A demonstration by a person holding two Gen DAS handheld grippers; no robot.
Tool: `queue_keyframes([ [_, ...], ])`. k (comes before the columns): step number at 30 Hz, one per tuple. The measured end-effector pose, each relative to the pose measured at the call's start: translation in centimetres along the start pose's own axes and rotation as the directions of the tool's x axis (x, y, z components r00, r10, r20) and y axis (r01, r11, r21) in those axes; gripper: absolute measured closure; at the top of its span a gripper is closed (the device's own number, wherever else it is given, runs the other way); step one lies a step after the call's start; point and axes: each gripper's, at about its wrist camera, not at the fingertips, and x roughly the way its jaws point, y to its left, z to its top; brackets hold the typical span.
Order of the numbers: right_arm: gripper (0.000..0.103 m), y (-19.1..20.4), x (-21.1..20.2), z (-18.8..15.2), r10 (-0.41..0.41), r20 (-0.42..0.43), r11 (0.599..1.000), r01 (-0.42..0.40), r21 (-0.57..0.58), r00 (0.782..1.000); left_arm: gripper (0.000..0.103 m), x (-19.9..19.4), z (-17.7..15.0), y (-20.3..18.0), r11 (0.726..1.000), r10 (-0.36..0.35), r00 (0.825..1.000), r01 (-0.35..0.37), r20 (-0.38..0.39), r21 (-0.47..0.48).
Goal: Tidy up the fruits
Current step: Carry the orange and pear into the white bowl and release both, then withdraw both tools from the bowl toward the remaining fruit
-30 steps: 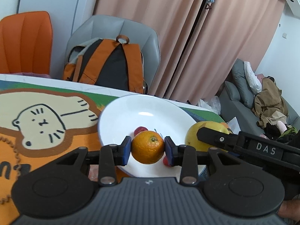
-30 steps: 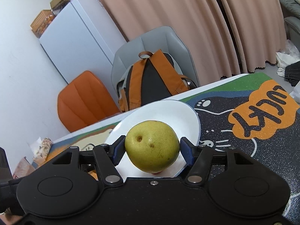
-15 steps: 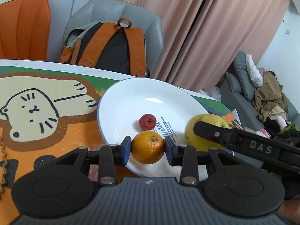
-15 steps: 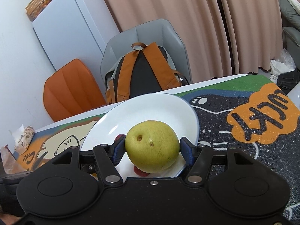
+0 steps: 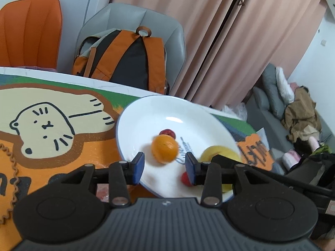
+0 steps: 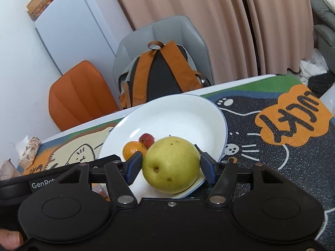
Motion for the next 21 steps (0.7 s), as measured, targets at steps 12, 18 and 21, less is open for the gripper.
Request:
queue_keyframes([
  [12, 0.046, 0.5, -4.4, -0.1, 0.038, 0.041, 0.999, -0.040, 0.032, 0.998, 0.033, -5.1, -0.3, -0.5, 1.000, 0.018, 0.998, -0.019, 0.056, 0.011],
  [18, 0.044, 0.6, -6.2, -1.2, 0.066, 0.048, 0.996, -0.069, 0.055, 0.997, 0.025, -7.3, -0.9, 0.2, 0.999, 0.050, 0.996, -0.049, 0.078, -0.003],
  [21, 0.042, 0.6, -7.1, -1.8, 0.080, 0.051, 0.994, -0.084, 0.069, 0.995, 0.022, -8.2, -1.4, 0.6, 0.998, 0.060, 0.995, -0.059, 0.082, -0.009],
])
